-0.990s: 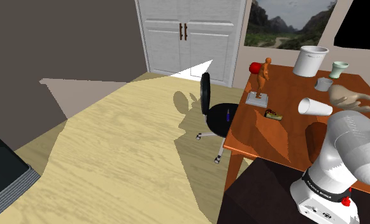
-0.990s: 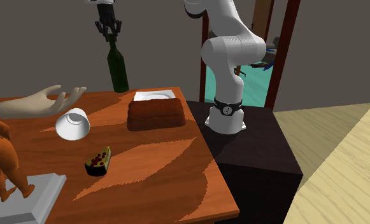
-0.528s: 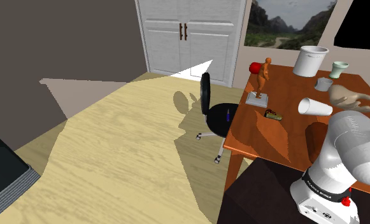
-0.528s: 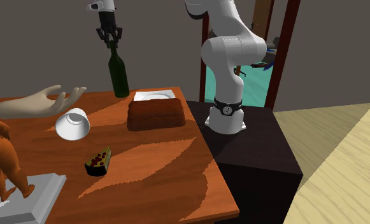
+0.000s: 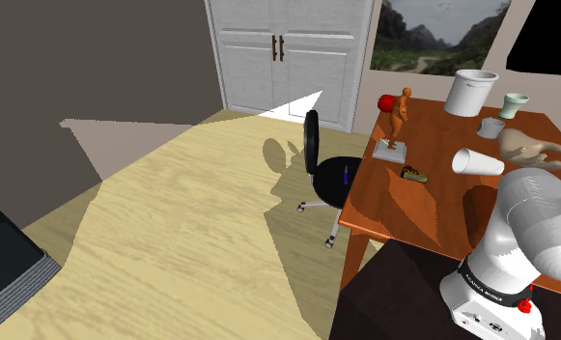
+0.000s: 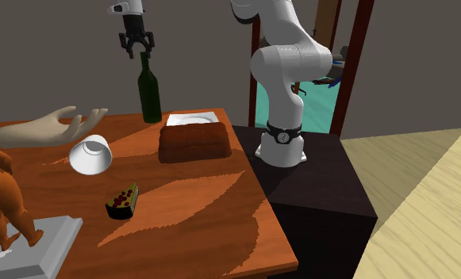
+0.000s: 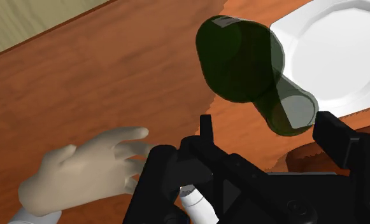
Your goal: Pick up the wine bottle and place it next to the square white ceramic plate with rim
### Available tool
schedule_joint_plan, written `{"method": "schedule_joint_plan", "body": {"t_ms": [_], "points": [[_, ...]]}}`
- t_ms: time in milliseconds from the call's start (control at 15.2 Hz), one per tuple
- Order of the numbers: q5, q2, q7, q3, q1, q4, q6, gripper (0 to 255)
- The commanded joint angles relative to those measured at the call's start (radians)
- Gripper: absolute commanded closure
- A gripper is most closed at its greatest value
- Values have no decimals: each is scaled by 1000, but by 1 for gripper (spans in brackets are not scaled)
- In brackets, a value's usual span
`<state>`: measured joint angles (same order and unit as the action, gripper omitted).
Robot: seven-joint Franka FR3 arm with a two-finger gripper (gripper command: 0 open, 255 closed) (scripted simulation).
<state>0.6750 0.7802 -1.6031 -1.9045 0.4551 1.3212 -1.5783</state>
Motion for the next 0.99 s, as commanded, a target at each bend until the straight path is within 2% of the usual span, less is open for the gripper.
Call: {"method": "schedule_joint_plan", "body": {"t_ms": [0,198,462,924], "points": [[0,0,0,0,0,0,0,0],[0,0,0,0,0,0,0,0],[-10,-11,-34,-9,76,-165,125,0],[-10,-11,-34,-9,76,-165,125,0]]}}
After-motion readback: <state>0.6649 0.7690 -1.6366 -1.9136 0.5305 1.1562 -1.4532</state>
